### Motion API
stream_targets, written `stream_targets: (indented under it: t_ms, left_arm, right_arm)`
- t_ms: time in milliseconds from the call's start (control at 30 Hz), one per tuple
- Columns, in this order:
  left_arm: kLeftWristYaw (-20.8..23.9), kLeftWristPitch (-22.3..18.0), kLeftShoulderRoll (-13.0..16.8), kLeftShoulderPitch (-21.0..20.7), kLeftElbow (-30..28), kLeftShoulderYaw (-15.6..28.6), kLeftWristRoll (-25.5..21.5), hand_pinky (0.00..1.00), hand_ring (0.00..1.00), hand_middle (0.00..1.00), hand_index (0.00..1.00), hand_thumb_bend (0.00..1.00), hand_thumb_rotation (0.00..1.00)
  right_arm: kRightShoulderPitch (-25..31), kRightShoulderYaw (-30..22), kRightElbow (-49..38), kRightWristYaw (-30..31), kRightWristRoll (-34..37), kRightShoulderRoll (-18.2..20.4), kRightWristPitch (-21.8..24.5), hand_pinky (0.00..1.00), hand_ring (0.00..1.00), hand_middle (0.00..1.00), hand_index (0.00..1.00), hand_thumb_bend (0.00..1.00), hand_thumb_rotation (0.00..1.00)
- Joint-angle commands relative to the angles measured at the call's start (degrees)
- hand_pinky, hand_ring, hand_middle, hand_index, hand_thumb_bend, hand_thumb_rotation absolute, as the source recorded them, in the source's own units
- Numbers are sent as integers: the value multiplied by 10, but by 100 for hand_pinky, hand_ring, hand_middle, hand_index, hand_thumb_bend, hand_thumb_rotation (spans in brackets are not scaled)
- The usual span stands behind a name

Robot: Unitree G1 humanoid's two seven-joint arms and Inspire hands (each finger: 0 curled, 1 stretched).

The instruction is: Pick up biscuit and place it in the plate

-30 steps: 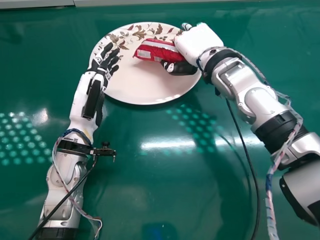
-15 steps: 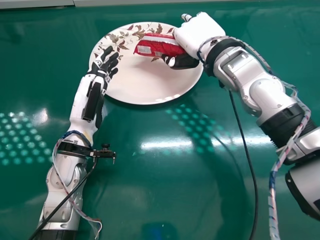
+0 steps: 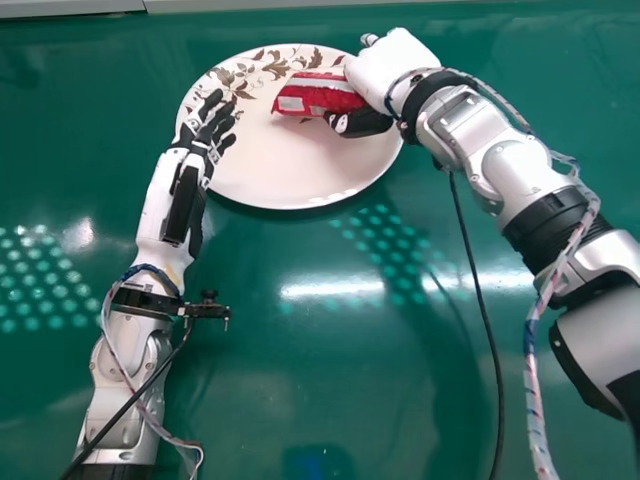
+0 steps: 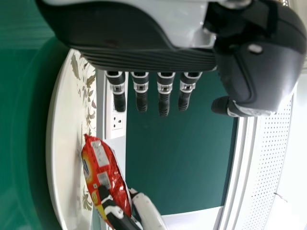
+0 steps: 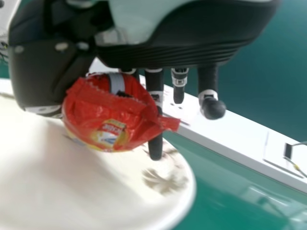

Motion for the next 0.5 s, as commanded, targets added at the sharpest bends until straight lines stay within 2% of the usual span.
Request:
stream_targets:
  t_ms: [0,300,467]
  left_arm:
    - [3,5,-1,15,-14,-4,3,100,100,97,100,24,0]
    - [8,17,-3,28,-35,-6,4,100,100,96,100,24,0]
    - [6,18,-3,29,-34,-7,2,100,100,96,100,24,0]
  right_arm:
    - [-16,-4,16,-25,14,11,-11,7,13,47,48,52,0]
    - [-21,0,52,-70,34,26,-32,7,11,47,48,52,0]
    - [-29,8,46,-62,25,24,-43,7,12,47,47,52,0]
